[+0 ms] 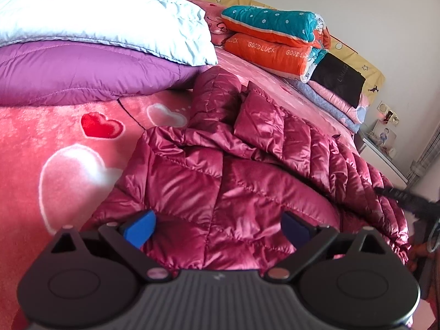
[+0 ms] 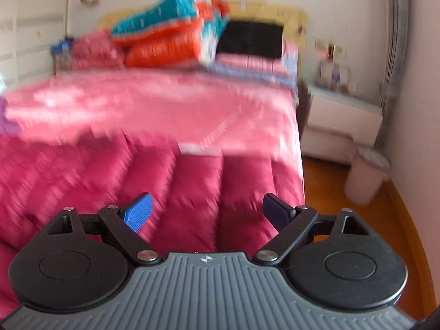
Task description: Fold large clothes
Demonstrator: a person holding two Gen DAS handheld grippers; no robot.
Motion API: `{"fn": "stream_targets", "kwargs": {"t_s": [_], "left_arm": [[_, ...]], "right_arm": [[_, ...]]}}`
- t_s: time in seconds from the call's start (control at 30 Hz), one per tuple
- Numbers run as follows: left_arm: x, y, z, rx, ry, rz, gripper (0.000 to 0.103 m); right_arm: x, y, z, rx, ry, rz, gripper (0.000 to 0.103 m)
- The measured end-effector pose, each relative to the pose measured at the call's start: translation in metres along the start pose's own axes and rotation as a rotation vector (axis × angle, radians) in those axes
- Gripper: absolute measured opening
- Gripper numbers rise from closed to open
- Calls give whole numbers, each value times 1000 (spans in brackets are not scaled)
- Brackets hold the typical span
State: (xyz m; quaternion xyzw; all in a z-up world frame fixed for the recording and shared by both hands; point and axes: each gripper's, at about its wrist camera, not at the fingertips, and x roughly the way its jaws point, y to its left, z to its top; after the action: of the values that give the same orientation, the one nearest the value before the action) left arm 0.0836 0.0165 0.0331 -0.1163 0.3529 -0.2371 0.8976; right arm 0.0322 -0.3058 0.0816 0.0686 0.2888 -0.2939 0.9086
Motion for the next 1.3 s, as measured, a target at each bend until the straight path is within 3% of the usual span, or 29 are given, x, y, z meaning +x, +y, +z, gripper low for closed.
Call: {"fn": "stream_targets", "kwargs": {"t_s": [0.4, 0.53, 0.6, 0.73, 0.8, 0.93, 1.1, 1.3], "left_arm": [[7, -6, -2, 51, -2, 18, 102], [-3, -10, -3, 62, -19, 9, 101], [-9, -16, -5, 81, -38, 1, 100], [-12, -32, -7, 179, -87, 4, 100], [-10, -39, -5, 223, -107, 5, 100], [-4, -43, 3, 290, -142, 35, 100], [-1, -33, 11, 277, -108, 89, 98], [7, -24, 6, 254, -54, 100, 98]], "right_arm": [[30, 13, -21, -63, 35, -16, 103], [5, 9, -14, 1, -25, -35, 103], [-12, 16, -8, 10, -75, 11, 103], [-33, 45, 2, -8, -145, 122, 103], [-30, 65, 3, -17, -138, 194, 103], [-20, 106, 3, -46, -113, 259, 103], [-11, 146, 10, -148, -116, 285, 103], [22, 181, 2, -221, 10, 253, 103]]}}
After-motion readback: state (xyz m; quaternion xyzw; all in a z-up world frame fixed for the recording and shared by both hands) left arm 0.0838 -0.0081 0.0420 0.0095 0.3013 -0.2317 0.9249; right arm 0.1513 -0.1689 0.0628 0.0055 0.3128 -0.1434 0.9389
